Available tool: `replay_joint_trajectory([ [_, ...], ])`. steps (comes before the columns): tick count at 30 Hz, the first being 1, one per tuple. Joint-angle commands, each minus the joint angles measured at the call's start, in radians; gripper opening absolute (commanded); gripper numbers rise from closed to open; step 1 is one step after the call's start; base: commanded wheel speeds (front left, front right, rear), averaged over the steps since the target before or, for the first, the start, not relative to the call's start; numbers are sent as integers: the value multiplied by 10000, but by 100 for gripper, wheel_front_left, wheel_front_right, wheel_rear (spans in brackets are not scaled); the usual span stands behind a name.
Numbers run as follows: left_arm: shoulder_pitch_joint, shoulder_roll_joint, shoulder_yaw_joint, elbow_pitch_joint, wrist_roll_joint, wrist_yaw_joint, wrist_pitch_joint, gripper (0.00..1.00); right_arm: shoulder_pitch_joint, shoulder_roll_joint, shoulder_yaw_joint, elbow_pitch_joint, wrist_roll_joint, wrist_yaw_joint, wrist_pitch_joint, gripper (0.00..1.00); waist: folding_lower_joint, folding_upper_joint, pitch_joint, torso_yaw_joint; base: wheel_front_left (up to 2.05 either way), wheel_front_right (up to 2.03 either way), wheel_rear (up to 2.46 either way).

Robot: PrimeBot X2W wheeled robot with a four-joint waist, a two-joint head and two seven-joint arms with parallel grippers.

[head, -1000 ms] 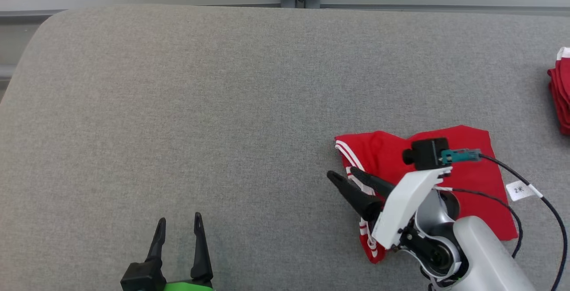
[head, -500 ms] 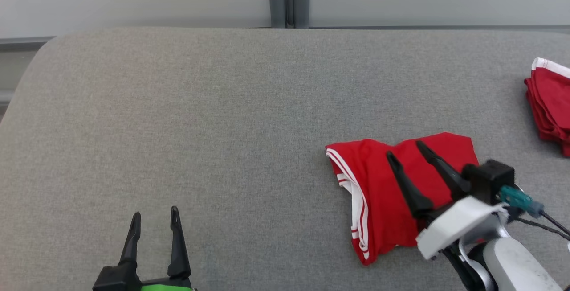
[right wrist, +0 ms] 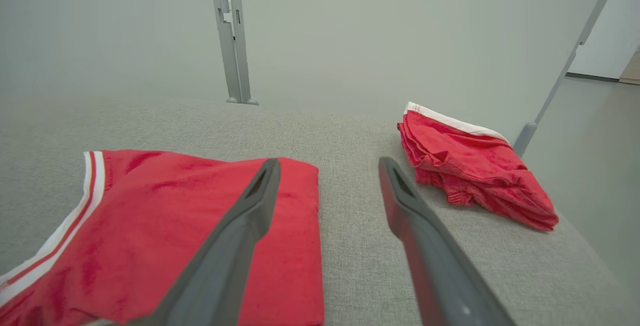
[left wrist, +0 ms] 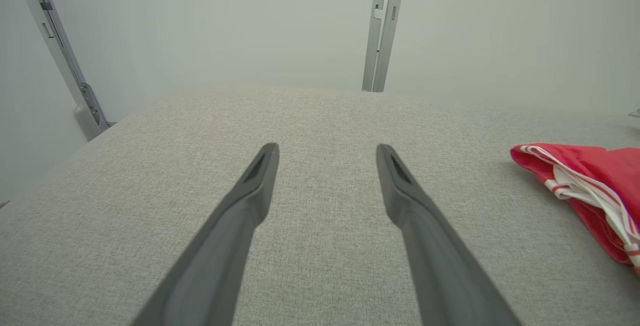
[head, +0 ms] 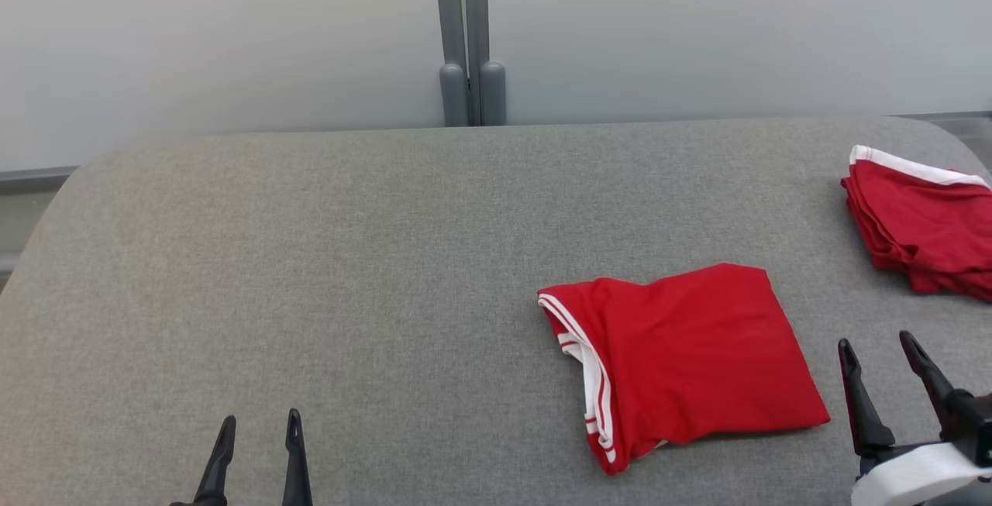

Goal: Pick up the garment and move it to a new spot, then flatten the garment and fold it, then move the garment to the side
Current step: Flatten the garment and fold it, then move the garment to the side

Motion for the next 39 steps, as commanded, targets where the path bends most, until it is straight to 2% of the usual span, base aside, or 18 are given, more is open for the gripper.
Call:
replay_joint_trajectory([
  [1,150,17,66,70,60,-79,-24,100,244,189,-191,-38,-52,-4,-35,100,0,0,-166,-102,0,0,0],
  [7,25,19,-7,296,-28,-291,-24,100,770,752,-690,-35,-233,-4,-38,100,0,0,-325,-162,0,0,0],
  [14,-83,17,-67,377,-149,-248,-24,100,661,886,-634,-155,-213,-4,-40,100,0,0,-239,-275,0,0,0],
  [19,-169,17,-85,305,-449,-87,-24,100,11,954,-426,22,453,-2,-32,100,0,0,102,-262,0,0,0],
  [21,-277,16,-217,275,-541,-65,-24,100,-551,715,-59,408,947,-4,694,100,0,0,272,-229,0,0,0],
  [26,-829,17,-749,249,-724,8,-24,100,-2407,78,1156,1677,2072,-5,4255,100,0,0,1068,-24,0,0,0],
  [28,-1021,17,-933,305,-764,26,-24,100,-3049,-112,1239,2237,2101,-8,5103,100,0,0,1246,128,0,0,0],
  [31,-1166,19,-1095,408,-875,108,-24,100,-3623,-211,1165,2976,1942,-4,5732,100,0,0,1354,405,0,0,0],
  [39,-1122,17,-991,406,-900,210,-24,100,-4007,-321,991,4067,1964,-4,6304,100,0,0,1433,765,0,0,0],
])
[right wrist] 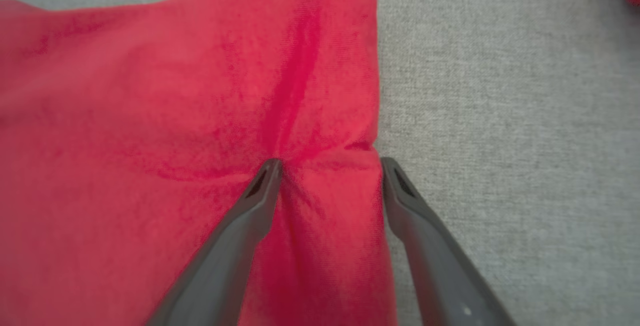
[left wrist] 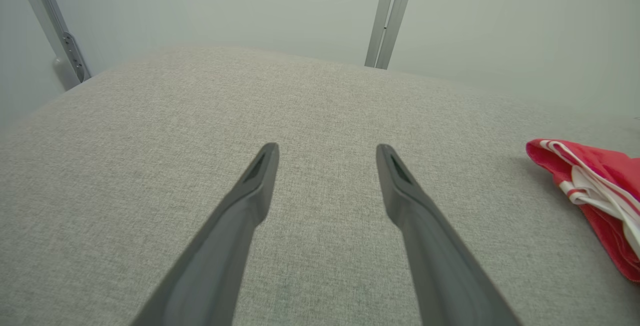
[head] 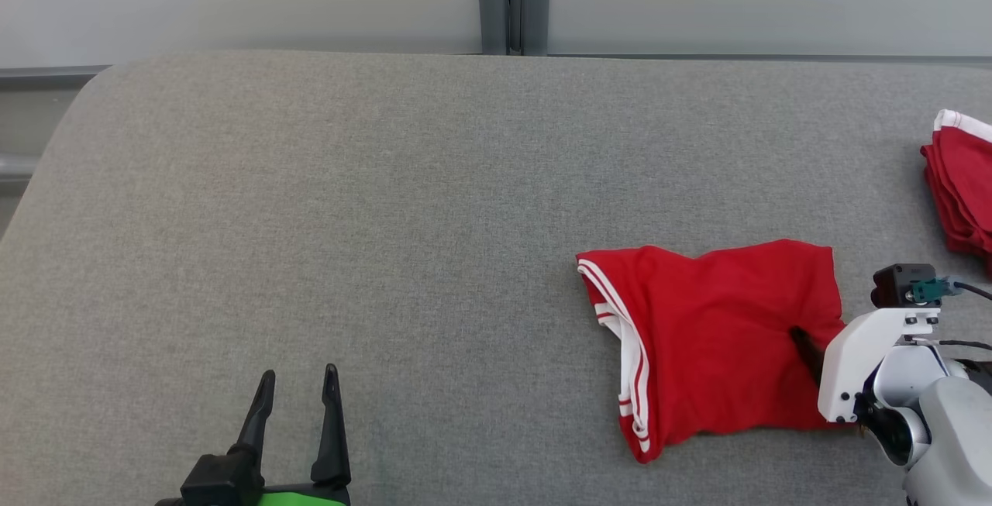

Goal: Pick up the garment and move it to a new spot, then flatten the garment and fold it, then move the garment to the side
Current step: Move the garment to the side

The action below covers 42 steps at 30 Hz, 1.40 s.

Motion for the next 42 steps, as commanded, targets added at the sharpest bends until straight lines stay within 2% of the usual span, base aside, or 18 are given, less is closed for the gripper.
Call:
replay_joint_trajectory([
  [1,-70,17,13,-3,38,-13,-24,100,-95,-46,-43,227,125,-4,110,100,0,0,109,89,0,0,0],
  [3,-163,17,41,-14,60,-37,-24,100,-147,24,-58,507,221,-10,312,100,0,0,179,89,0,0,0],
  [4,-228,19,54,-25,58,-35,-24,100,-192,83,-47,603,336,-10,413,93,0,0,221,81,0,0,0],
  [5,-310,17,53,-41,48,-41,-24,100,-257,124,-22,640,492,-10,449,27,0,0,260,75,0,0,0],
  [6,-344,17,44,-46,32,-44,-24,100,-324,115,-13,651,624,-8,450,0,0,0,299,68,0,0,0],
  [12,-513,17,108,-113,-38,-32,-24,100,-1656,-212,-153,-48,1147,-8,377,0,0,0,654,-319,0,0,0],
  [17,-759,17,16,-84,-129,-117,-24,100,-3004,-727,-257,-1118,1152,-8,840,0,0,0,1082,-636,0,0,0],
  [20,-1026,17,-157,89,-137,-245,-24,100,-3738,-1123,-607,-1418,880,-8,1178,0,0,0,1379,-708,0,0,0],
  [26,-1403,19,-377,280,-68,-376,-24,100,-4728,-1533,-1762,-1275,234,-7,1736,0,0,0,1792,-690,0,0,0],
  [32,-1365,19,-298,403,-28,-404,-24,100,-4946,-1858,-2608,-1325,-333,-4,2320,0,0,0,1919,-635,0,0,0],
  [42,-1344,19,-113,387,152,-463,-24,100,-5017,-1655,-3415,-1728,-708,-4,2819,0,0,0,1872,-728,0,0,0],
])
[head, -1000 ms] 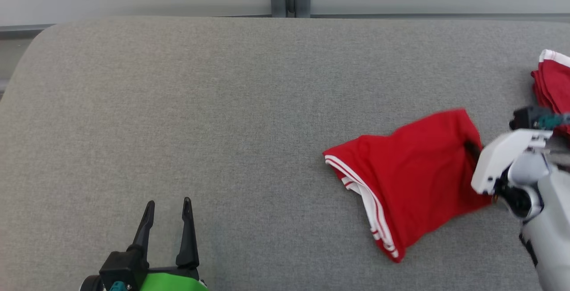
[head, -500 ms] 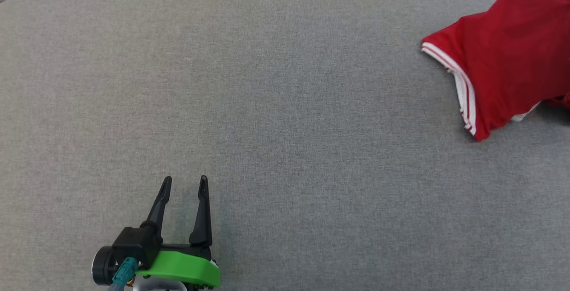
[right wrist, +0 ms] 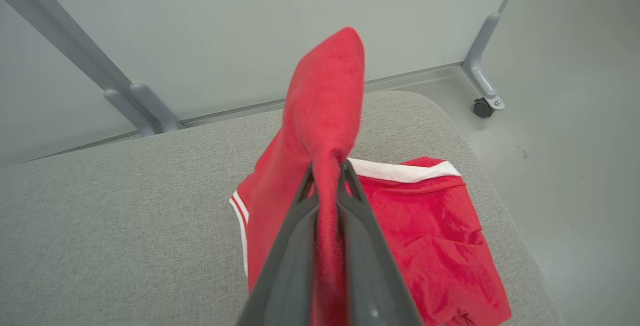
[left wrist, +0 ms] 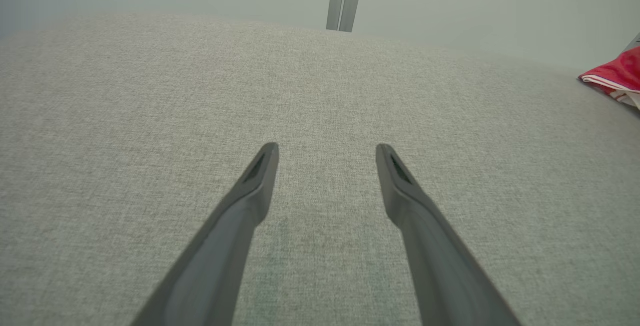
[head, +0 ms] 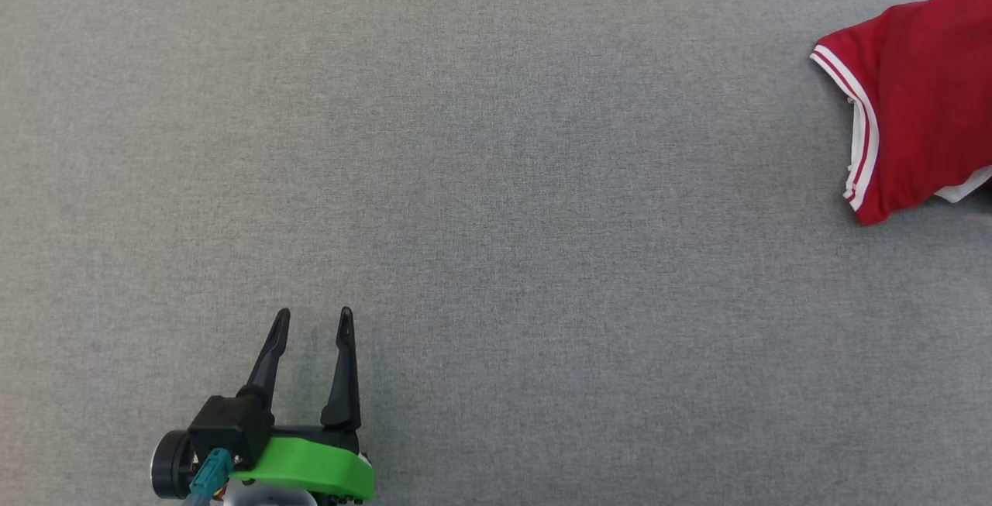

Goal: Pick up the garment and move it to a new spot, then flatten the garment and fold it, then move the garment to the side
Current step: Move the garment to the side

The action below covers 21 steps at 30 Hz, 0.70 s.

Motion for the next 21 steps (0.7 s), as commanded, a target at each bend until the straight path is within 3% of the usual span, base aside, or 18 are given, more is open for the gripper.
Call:
replay_joint_trajectory([
  [1,-62,21,50,-20,79,-22,-24,100,-169,36,-72,-92,-82,-4,44,0,0,0,-12,-26,0,0,0],
  [8,-20,21,89,74,202,-71,-24,100,102,32,-713,32,-519,-4,-46,3,0,0,0,-77,0,0,0],
  [10,-12,21,76,145,191,-61,-24,100,211,-20,-1031,173,-881,-4,-239,56,0,0,47,-73,0,0,0],
  [11,-13,21,64,189,185,-58,-24,100,268,-59,-1162,246,-1057,-4,-370,100,0,0,64,-69,0,0,0],
  [17,-29,21,89,297,183,-31,-24,100,184,33,-1585,185,-2145,-2,-1495,100,0,0,104,-114,0,0,0],
  [21,105,21,164,225,92,40,-24,100,622,-61,-1002,-110,-2146,-4,-2300,100,0,0,-109,-174,0,0,0],
])
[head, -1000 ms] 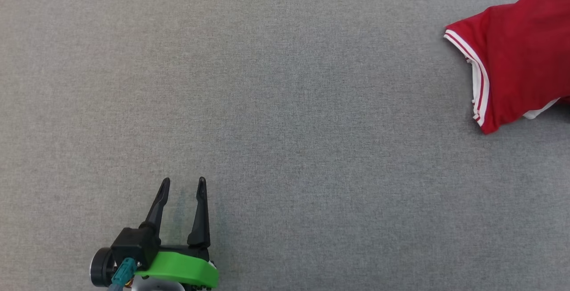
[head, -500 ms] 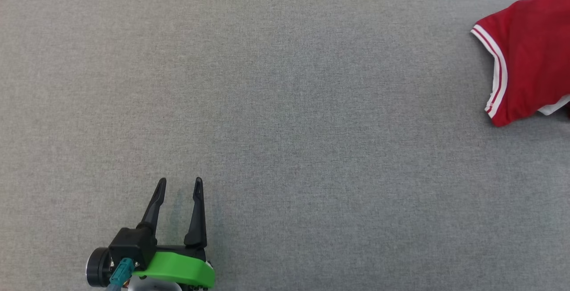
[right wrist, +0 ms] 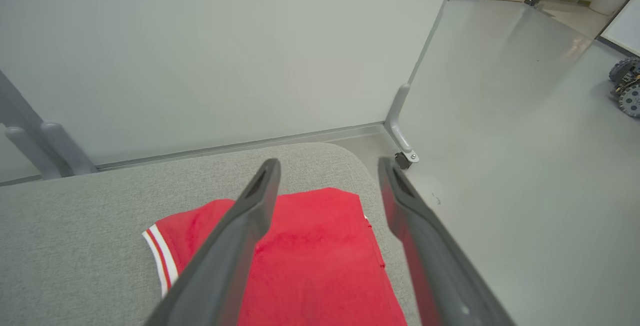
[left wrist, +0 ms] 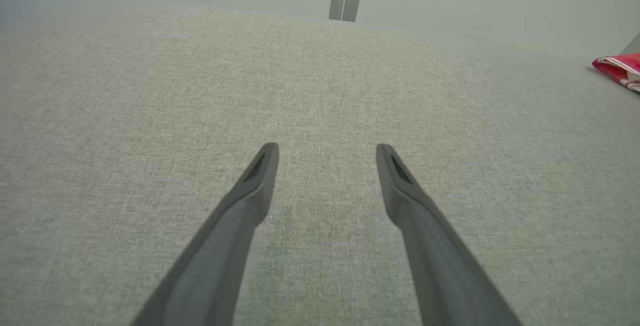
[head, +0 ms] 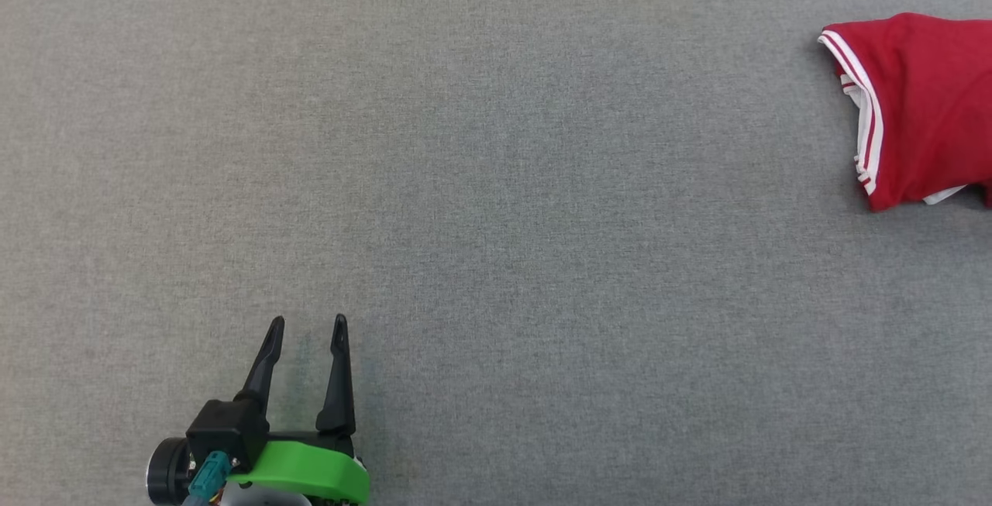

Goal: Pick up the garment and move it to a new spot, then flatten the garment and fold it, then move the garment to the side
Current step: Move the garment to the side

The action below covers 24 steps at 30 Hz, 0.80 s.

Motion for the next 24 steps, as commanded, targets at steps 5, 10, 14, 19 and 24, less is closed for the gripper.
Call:
replay_joint_trajectory([
  [5,361,22,211,-299,-114,162,-24,100,1112,123,825,-644,573,-4,-1318,100,0,0,-660,-125,0,0,0],
  [10,735,21,543,-631,-222,347,-24,100,2565,594,1349,-1502,1037,-5,-2855,100,0,0,-1358,-208,0,0,0],
  [14,1111,24,913,-780,-48,437,-24,100,3996,1040,1699,-1965,948,-5,-4130,100,0,0,-1985,-268,0,0,0],
  [19,1622,24,1216,-654,231,286,-24,100,5783,1953,1717,-2166,597,-5,-5671,100,0,0,-2761,-315,0,0,0],
  [24,1798,24,1457,-552,354,-87,-24,100,7356,2875,1774,-2266,109,-8,-6644,100,0,0,-3001,-381,0,0,0],
])
